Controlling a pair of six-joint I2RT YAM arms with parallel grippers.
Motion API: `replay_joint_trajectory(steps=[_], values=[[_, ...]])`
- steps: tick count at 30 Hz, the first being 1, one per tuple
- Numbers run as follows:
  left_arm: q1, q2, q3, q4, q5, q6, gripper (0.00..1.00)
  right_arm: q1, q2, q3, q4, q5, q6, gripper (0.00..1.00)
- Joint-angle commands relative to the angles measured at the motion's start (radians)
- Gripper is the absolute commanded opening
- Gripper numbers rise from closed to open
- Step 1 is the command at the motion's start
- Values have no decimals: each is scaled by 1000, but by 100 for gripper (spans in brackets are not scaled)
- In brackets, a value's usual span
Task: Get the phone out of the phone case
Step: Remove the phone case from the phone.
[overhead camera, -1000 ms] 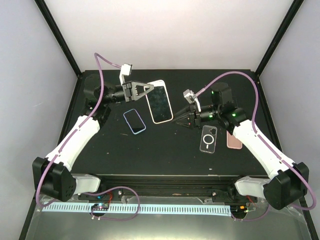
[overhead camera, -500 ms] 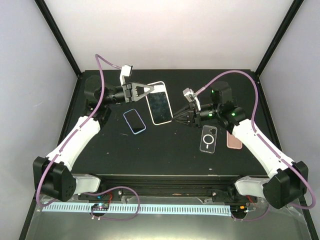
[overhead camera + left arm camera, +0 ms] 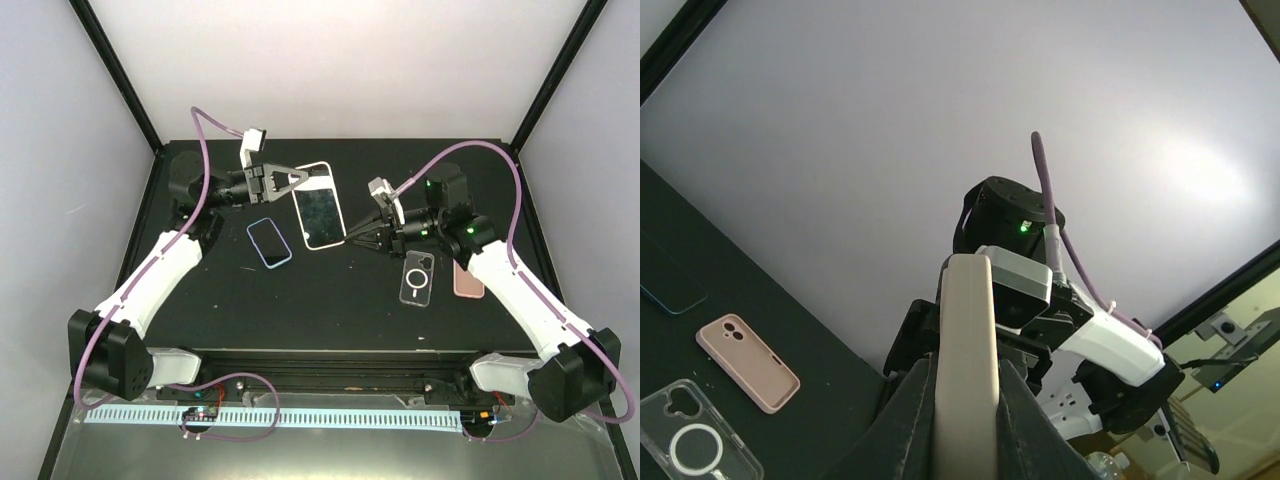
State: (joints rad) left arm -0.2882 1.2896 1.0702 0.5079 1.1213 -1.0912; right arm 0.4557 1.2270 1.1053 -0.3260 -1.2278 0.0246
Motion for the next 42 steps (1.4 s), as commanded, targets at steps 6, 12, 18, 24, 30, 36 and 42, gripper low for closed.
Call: replay_joint_trajectory(steps=[6,12,18,24,30,36,42], values=[[-2,17,-35,160,-18,-158,2,11,-4,52,-4,83,-171,2],[-20,6,-43,226,-7,-213,2,11,37,64,1,148,-197,1],[-17,-3,7,179,10,-136,2,11,57,74,-43,106,-201,10],[3,-1,41,79,1,-24,2,11,-9,40,-84,7,-177,29],[1,9,50,59,-5,0,2,12,-53,-15,-10,-25,-73,37],[-13,7,54,33,-6,22,2,21,-30,-11,51,2,3,37],[-17,1,56,43,-3,11,2,36,1,-15,38,43,4,38]])
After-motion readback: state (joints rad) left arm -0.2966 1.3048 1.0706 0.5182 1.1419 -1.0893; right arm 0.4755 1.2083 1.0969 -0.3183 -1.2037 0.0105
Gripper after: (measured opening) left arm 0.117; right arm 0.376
